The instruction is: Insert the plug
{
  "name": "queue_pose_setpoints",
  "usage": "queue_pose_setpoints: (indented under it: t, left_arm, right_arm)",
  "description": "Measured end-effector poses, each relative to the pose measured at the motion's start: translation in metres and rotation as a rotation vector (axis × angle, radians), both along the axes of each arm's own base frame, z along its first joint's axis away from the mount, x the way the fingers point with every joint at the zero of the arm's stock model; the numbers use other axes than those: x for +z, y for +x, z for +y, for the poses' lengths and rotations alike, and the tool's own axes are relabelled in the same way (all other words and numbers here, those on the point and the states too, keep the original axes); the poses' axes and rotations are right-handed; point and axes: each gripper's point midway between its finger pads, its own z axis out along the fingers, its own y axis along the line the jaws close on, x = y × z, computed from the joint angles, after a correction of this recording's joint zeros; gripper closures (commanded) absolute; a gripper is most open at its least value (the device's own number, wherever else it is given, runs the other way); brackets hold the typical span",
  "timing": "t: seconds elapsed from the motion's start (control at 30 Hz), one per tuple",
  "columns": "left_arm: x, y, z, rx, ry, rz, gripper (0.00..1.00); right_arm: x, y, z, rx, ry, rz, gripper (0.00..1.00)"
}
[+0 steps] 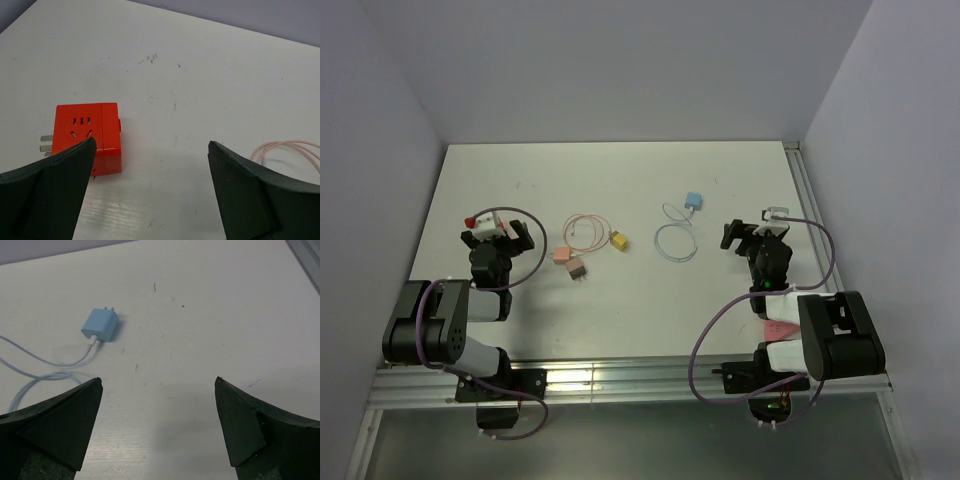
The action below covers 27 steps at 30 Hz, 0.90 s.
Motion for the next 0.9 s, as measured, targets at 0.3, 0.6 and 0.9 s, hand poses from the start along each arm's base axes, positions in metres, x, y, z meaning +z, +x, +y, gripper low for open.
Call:
queue_pose_setpoints:
  t: [0.3, 0.6, 0.9]
  left_arm:
    - [0.013, 0.006, -0.001, 0.01, 0.043, 0.02, 0.0]
    - [0.129, 0.0, -0.056, -0.041, -0.074, -0.169, 0.01]
    - [0.175, 0.011, -0.062, 0.096, -0.489, -0.005, 0.0]
  right_arm:
    - [0.011, 0.003, -0.006, -0.013, -0.051, -0.044, 0.0]
    - [0.023, -0.003, -0.025, -0.196, -0.056, -0.095, 0.0]
    - [0.1, -0.004, -0.017, -0.337, 0.064, -0.09, 0.0]
